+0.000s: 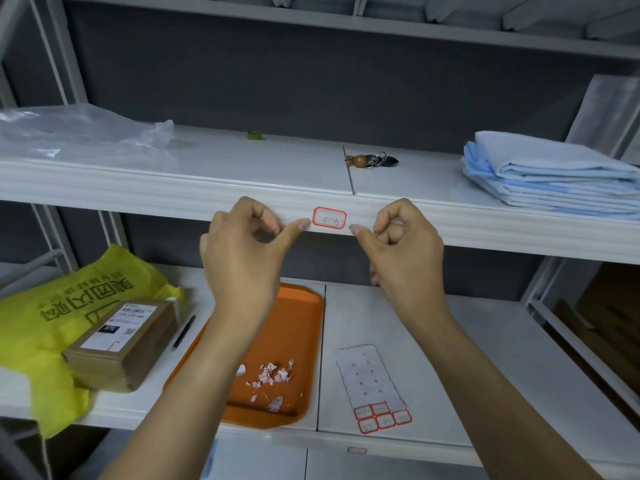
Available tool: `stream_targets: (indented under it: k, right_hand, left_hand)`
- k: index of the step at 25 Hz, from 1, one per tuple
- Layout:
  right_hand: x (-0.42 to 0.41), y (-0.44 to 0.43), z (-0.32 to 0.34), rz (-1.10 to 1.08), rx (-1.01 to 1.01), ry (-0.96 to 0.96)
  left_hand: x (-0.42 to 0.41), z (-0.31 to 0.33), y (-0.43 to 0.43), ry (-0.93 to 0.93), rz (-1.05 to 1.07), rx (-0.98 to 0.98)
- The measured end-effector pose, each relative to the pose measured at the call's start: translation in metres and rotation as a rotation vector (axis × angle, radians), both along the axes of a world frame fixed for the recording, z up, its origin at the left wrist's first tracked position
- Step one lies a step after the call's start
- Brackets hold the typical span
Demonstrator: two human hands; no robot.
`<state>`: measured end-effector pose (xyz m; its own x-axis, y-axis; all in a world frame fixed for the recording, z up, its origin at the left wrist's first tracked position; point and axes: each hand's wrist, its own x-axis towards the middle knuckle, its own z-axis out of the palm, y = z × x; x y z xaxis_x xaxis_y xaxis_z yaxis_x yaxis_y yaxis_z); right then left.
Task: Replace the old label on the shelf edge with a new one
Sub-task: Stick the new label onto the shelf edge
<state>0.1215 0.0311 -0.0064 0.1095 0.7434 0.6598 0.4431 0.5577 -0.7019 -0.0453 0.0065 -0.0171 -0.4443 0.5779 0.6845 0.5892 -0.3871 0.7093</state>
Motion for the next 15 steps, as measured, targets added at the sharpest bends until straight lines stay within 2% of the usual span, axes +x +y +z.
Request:
stream_targets:
  k: [5,11,15]
  right_hand:
    - [-0.013,-0.001,0.008,-0.009,-0.018,-0.026]
    - [0.001,-0.004,0.012,-0.003,-0.035,0.061]
    - [-0.009,-0.005,0.016,0.038,-0.047,0.043]
  left_hand:
    - [0.017,0.011,-0.001,0.024,-0.045,0.002]
    - [0.003,0.012,0.001,0.02,0.048,0.012]
    - [0.019,0.017,0.0,0.058,0.052,0.026]
